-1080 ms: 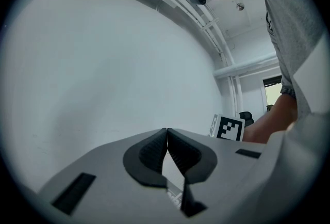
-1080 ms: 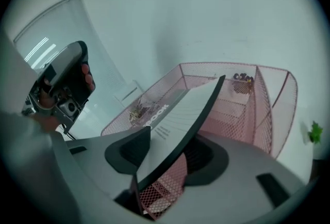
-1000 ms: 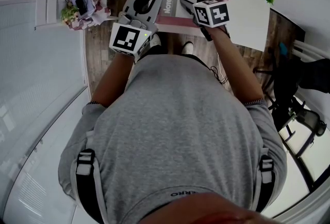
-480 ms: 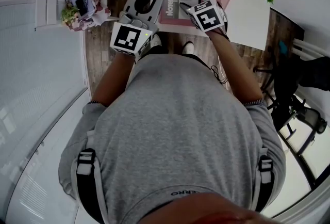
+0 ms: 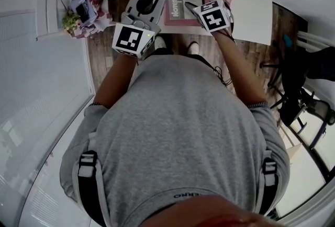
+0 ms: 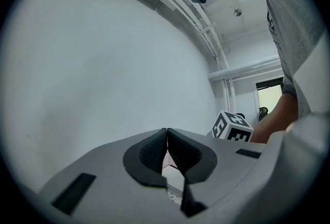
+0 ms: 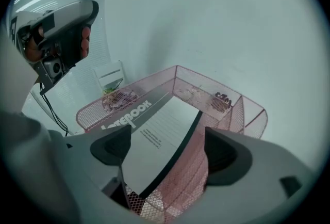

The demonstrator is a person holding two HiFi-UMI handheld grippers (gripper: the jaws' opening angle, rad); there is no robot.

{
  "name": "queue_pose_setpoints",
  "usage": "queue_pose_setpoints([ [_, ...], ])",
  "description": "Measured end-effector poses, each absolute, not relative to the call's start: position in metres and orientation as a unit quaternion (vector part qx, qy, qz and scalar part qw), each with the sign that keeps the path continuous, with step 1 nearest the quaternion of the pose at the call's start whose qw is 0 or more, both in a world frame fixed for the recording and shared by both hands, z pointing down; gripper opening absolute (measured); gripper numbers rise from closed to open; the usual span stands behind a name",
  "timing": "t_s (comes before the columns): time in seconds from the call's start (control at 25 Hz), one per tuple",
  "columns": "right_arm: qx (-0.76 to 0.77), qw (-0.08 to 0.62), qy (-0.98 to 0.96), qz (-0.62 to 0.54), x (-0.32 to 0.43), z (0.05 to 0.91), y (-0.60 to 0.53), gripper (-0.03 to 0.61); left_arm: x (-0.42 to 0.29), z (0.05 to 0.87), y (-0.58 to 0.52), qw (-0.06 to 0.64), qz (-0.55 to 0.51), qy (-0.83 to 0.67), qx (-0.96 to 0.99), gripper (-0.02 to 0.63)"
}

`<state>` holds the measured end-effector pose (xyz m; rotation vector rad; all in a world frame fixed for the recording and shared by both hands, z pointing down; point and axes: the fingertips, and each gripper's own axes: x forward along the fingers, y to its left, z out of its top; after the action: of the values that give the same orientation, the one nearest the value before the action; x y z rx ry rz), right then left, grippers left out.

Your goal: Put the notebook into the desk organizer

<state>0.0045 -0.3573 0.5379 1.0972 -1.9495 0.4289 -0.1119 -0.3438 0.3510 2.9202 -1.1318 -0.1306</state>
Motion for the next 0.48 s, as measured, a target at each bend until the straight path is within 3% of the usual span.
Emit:
queue_pose_setpoints([
  [0.28,0.475,0.352,-0.786,0.18,0.008,0.506,-0.355,0.445,-0.111,0.351,-0.344,0.007,-0.039,-0.33,0.943,0.02],
  [0.48,0.494,0.287,-0.805,0.16,0.004,0.473,-0.349,0.375,-0.11,0.355,-0.339,0.005,-0.031,-0.31,0.95,0.02],
])
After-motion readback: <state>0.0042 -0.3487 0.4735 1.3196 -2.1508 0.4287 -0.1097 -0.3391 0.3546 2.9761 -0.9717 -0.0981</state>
